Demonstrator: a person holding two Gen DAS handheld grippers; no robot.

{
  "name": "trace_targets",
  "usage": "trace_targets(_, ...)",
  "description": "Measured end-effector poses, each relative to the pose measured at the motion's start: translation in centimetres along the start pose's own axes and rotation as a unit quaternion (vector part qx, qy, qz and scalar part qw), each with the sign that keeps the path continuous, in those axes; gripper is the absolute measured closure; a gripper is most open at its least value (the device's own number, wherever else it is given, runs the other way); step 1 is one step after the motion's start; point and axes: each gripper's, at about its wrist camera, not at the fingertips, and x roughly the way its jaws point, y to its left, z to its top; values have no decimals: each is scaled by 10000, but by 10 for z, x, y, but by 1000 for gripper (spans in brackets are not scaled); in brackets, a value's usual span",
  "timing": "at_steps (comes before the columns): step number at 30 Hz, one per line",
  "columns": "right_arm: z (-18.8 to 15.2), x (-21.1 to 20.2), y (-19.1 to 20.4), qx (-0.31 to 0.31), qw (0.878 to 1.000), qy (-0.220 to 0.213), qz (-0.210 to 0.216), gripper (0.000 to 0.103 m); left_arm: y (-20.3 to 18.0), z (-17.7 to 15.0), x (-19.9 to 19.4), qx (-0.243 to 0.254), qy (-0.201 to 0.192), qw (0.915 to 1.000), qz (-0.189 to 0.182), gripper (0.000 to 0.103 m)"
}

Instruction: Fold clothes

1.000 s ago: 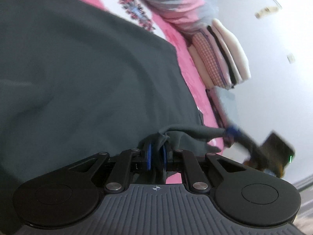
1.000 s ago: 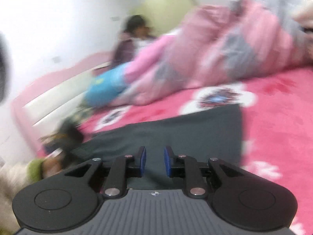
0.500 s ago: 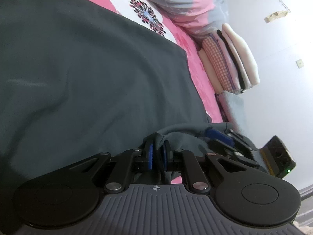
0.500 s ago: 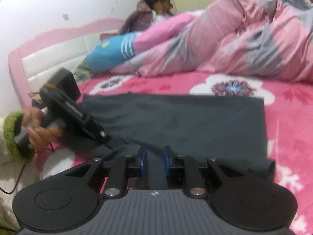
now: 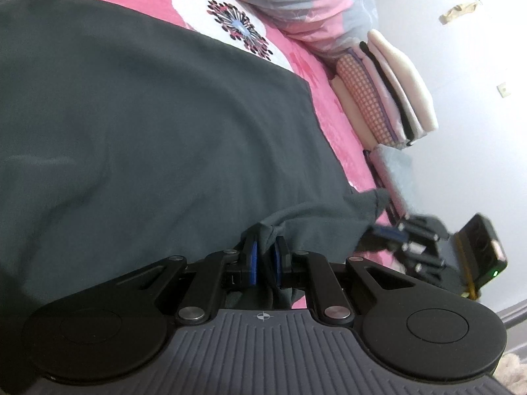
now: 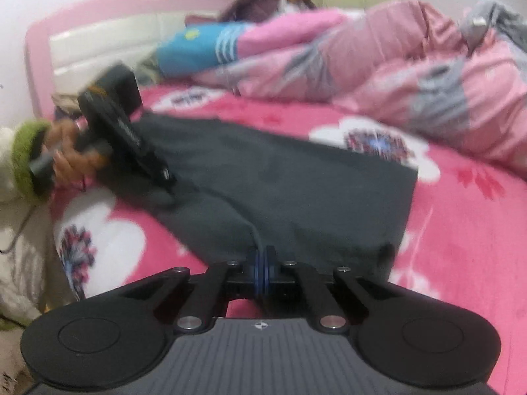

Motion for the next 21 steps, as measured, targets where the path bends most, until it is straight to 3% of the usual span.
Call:
trace_targets(3,9,-1,-8,0,9998,-195,107,100,0,-1,1,2,8,10000,16,93)
trace_targets(7,4,17,-30,346,9991,-68,248,100,-1,-2,-4,34,-53,9999,100,92)
trace_targets(10,-6,30,-51,937,9946,-26,452,100,-13,-6,-17,302,-365,9976,501,89)
trace_targets(12,-10,32,-59,1231,9906,-67,592,100,-30,-11,-32,747,-772,9903,882,87)
trace_targets(15,-12,31,-66,1481,9863,-78,723,99,-64,-24,-44,1638,-1238,9717,1165,87)
trace_targets(18,-14,33,-71,1725,9815,-77,828,99,-92,-34,-31,2275,-1196,9612,1000,87)
trace_targets(21,-15,34,-75,1902,9778,-85,872,98,-99,-36,-1,2383,-841,9626,973,87)
